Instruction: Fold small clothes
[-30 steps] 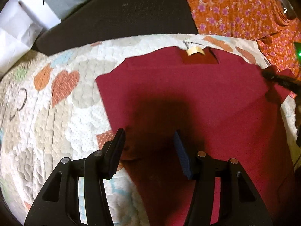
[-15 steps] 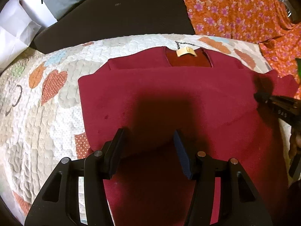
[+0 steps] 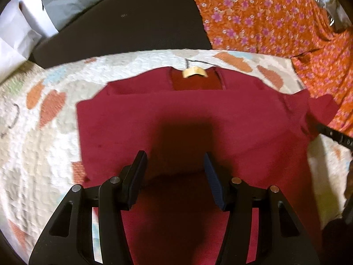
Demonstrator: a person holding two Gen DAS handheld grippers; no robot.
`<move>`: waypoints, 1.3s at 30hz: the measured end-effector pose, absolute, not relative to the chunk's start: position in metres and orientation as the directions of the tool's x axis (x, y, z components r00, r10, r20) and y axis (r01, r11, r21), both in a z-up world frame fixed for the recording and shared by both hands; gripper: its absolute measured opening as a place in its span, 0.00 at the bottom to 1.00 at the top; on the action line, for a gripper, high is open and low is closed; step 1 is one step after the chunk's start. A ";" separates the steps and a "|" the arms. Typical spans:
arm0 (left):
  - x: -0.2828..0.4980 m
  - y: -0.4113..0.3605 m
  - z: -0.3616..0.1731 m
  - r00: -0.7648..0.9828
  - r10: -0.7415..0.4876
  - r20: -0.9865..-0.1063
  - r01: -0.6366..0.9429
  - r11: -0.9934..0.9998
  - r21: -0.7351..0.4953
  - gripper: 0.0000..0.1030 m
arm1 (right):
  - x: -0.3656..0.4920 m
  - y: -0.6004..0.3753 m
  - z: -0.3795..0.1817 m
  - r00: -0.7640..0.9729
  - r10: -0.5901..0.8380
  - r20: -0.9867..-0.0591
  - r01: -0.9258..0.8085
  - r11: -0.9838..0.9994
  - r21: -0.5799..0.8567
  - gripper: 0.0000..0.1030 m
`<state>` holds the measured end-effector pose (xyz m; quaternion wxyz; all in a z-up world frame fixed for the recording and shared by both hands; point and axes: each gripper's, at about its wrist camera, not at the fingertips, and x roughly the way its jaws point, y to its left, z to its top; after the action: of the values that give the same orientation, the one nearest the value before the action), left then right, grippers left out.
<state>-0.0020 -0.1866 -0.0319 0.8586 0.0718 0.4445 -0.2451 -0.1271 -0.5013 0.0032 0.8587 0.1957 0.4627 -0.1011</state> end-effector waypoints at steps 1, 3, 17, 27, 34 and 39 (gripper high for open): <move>-0.003 -0.189 -0.033 0.476 -0.363 -0.801 0.486 0.868 -0.104 0.52 | -0.139 -0.514 0.004 0.554 -0.023 -0.833 0.396 0.887 0.239 0.35; -0.006 -0.197 -0.036 0.469 -0.360 -0.806 0.497 0.862 -0.096 0.52 | -0.163 -0.540 0.004 0.553 -0.098 -0.827 0.484 0.846 0.223 0.41; -0.007 -0.219 -0.051 0.426 -0.326 -0.844 0.520 0.852 -0.066 0.52 | -0.222 -0.719 -0.026 0.576 -0.290 -0.764 0.783 0.465 0.414 0.42; -0.006 -0.216 -0.047 0.429 -0.336 -0.839 0.510 0.856 -0.082 0.52 | -0.217 -0.746 -0.026 0.661 -0.251 -0.707 0.716 0.494 0.493 0.07; 0.008 -0.200 -0.029 0.437 -0.403 -0.804 0.460 0.868 -0.186 0.52 | -0.193 -0.676 0.043 0.714 -0.235 -0.660 0.574 0.736 0.359 0.06; 0.018 -0.195 -0.019 0.393 -0.528 -0.753 0.437 0.828 -0.352 0.52 | -0.137 -0.594 0.060 0.773 -0.038 -0.633 0.344 0.863 0.369 0.06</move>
<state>0.0182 -0.1954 -0.0189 0.8331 -0.0487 0.4687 -0.2894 -0.1370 -0.5938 0.0596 0.9106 0.2394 0.3202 -0.1049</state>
